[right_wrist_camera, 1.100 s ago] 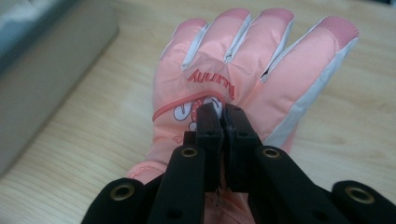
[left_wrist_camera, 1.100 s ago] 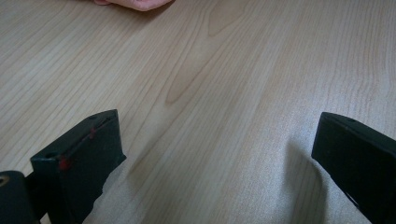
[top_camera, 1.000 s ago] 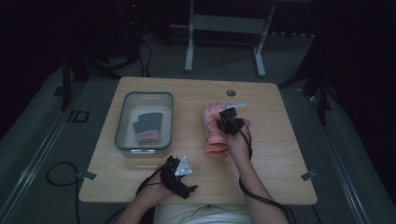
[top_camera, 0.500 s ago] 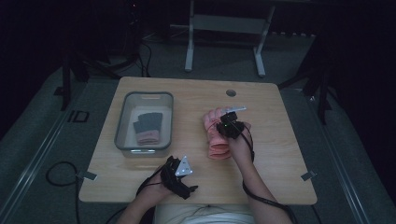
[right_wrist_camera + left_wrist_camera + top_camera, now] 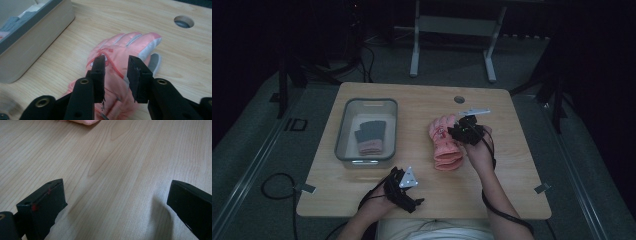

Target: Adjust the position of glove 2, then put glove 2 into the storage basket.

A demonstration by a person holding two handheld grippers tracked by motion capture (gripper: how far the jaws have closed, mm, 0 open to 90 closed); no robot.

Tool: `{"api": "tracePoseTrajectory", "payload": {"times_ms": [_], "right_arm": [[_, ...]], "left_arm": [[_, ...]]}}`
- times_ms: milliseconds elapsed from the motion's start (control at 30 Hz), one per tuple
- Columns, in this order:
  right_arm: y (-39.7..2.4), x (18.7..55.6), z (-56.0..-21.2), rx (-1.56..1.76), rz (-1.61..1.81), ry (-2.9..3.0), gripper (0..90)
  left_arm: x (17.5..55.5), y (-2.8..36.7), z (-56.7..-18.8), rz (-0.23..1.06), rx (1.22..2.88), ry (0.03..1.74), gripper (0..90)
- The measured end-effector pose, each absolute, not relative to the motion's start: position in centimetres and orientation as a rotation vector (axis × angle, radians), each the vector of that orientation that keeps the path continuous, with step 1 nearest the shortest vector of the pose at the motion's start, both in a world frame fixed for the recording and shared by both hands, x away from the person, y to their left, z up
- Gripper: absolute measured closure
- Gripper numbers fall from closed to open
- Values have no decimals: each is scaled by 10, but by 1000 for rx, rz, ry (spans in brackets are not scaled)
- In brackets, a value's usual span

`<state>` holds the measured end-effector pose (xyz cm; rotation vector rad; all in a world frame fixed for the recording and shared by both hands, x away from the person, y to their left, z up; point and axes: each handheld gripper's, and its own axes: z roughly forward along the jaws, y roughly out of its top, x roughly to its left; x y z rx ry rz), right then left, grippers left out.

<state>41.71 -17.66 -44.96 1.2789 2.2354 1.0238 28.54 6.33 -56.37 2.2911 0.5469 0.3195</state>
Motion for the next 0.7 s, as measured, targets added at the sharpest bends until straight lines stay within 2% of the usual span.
{"api": "tracePoseTrajectory", "payload": {"times_ms": [267, 333, 467, 700], "right_arm": [[-198, 411, -445, 1261, 1033, 2245, 668], [-202, 410, -446, 1259, 1035, 2252, 668], [-211, 409, -445, 1260, 1047, 2247, 662], [-229, 408, -436, 1208, 1035, 2251, 661]], "left_arm": [[284, 62, -560, 319, 2278, 556, 15], [285, 63, -557, 270, 2230, 570, 19], [284, 60, -543, 285, 2188, 563, 26], [276, 48, -517, 235, 2138, 525, 31]]}}
